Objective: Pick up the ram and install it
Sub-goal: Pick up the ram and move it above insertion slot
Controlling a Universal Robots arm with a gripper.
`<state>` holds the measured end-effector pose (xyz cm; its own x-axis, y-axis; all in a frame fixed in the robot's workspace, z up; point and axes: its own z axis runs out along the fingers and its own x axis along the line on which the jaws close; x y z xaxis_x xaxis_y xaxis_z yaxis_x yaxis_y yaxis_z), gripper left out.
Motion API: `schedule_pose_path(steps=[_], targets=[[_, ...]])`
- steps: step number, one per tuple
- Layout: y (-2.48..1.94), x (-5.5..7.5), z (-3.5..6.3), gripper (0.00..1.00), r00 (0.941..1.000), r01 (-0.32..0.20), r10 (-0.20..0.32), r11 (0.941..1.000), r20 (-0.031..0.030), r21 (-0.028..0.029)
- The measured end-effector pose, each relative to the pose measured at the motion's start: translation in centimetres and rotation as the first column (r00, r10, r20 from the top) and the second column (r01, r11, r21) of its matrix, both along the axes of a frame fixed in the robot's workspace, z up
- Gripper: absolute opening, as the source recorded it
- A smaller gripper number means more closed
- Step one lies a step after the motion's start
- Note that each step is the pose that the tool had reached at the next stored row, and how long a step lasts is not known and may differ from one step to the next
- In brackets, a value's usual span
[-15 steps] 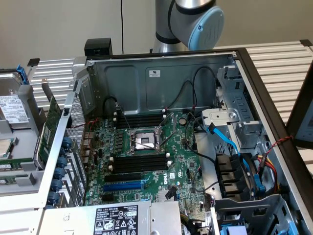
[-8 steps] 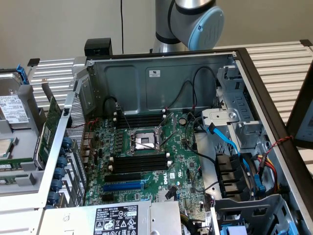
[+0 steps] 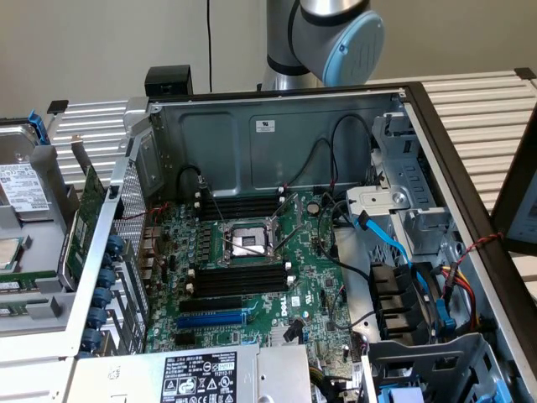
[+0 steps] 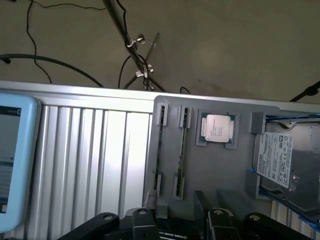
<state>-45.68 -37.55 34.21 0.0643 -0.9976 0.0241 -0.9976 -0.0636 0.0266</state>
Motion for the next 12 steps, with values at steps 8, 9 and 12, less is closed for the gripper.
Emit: schedule_pose_path(steps=[8, 9, 12], targets=[[-0.02, -0.1, -1.46, 0.42, 0.9995, 0.031, -0.031, 0.9995, 0.0009, 0.0], [-0.02, -0.1, -1.64, 0.42, 0.9994, 0.033, -0.033, 0.9994, 0.001, 0.0], [-0.03, -0.2, -2.19, 0.42, 0.9992, 0.04, -0.04, 0.9992, 0.0008, 0.0]])
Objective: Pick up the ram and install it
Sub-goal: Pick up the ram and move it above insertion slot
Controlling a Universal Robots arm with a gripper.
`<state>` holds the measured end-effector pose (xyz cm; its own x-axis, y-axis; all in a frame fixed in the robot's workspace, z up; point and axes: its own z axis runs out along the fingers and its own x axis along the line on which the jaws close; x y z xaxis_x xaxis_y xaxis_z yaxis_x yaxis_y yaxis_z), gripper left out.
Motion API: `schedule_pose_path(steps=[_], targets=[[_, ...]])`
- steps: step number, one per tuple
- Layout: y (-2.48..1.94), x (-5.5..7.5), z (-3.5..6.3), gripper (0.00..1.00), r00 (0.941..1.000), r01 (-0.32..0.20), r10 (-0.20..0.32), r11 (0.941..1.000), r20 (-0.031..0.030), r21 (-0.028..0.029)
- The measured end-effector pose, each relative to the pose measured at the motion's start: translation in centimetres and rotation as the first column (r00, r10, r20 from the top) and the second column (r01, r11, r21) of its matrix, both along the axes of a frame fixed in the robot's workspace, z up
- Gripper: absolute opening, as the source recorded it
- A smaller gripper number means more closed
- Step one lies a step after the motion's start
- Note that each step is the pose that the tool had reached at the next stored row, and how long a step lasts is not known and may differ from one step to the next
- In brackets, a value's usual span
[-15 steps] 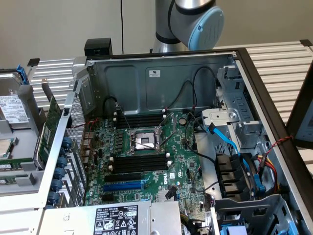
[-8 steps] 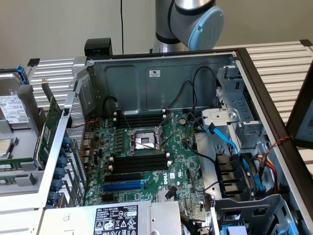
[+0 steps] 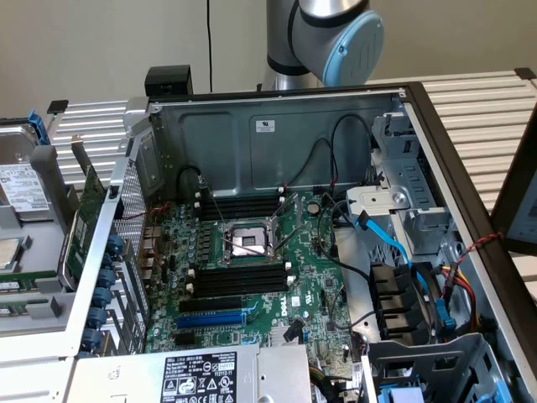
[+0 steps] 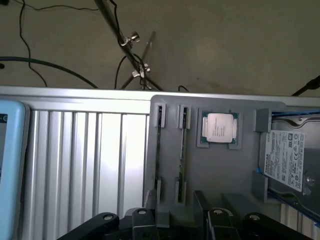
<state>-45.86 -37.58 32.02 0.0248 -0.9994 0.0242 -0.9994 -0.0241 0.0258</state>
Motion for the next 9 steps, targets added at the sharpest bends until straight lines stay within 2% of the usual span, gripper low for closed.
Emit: schedule_pose_path(steps=[9], targets=[[-0.02, -0.1, -1.63, 0.42, 0.9999, 0.017, -0.017, 0.9999, 0.0, 0.0]])
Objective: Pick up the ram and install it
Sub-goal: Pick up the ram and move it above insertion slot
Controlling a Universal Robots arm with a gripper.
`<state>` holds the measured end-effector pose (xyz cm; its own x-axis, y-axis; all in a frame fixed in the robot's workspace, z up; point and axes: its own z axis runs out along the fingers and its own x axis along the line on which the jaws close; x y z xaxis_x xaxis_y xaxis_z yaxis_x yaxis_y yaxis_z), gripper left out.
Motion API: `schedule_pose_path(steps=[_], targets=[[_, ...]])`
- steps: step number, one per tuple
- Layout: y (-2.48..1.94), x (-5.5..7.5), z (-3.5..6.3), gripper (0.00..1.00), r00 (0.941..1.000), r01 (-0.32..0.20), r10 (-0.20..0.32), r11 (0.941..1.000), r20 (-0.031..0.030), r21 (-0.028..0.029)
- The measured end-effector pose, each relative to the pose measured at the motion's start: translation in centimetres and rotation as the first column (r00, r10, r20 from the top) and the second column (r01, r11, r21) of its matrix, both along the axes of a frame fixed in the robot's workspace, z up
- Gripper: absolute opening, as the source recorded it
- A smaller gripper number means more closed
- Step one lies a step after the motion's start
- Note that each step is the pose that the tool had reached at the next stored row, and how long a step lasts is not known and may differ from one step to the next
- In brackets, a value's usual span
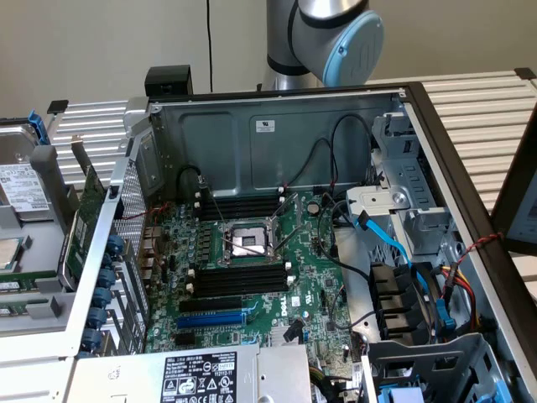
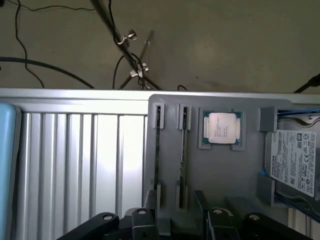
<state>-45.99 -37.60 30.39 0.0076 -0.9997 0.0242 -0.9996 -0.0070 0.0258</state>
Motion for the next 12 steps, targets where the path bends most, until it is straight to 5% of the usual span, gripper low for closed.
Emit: schedule_pose_path(steps=[12], targets=[[-0.16, -0.3, -2.18, 0.42, 0.9994, 0.034, -0.034, 0.9994, 0.0, 0.0]])
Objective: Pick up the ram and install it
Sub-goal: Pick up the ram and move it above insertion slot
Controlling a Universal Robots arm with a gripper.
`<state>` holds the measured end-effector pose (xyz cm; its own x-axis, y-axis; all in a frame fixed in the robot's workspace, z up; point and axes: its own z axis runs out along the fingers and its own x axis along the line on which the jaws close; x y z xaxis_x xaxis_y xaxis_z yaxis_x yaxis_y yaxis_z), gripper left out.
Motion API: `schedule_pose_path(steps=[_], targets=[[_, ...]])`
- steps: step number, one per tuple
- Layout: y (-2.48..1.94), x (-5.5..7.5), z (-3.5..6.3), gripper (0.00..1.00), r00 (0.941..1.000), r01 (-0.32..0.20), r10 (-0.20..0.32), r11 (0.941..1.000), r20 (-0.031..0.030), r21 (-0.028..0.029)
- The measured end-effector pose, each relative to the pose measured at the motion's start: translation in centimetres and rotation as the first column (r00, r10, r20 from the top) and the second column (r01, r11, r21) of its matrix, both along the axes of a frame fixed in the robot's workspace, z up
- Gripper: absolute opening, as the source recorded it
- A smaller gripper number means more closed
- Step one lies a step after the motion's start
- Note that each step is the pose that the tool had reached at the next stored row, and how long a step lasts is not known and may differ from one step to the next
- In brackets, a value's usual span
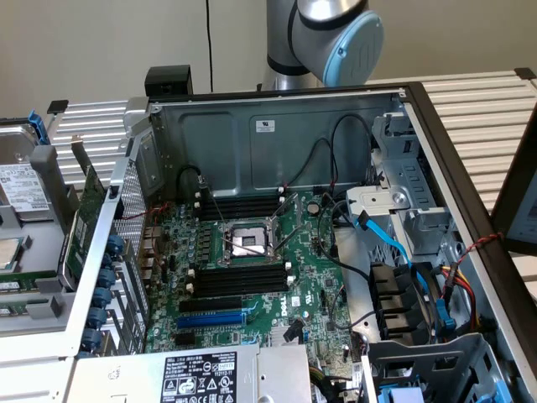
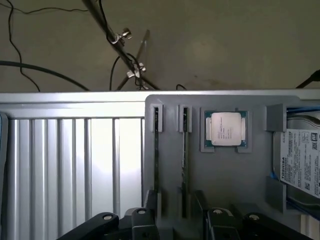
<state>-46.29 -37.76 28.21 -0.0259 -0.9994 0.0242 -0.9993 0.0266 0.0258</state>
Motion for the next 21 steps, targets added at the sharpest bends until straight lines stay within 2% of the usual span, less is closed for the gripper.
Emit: schedule_pose_path(steps=[12, 21], targets=[[-1.15, 0.0, -2.2, 0.42, 0.9998, 0.02, -0.02, 0.9998, 0.0004, 0.0001], [-1.41, 0.0, -3.83, 0.42, 0.9997, 0.025, -0.025, 0.9997, 0.001, 0.0002]])
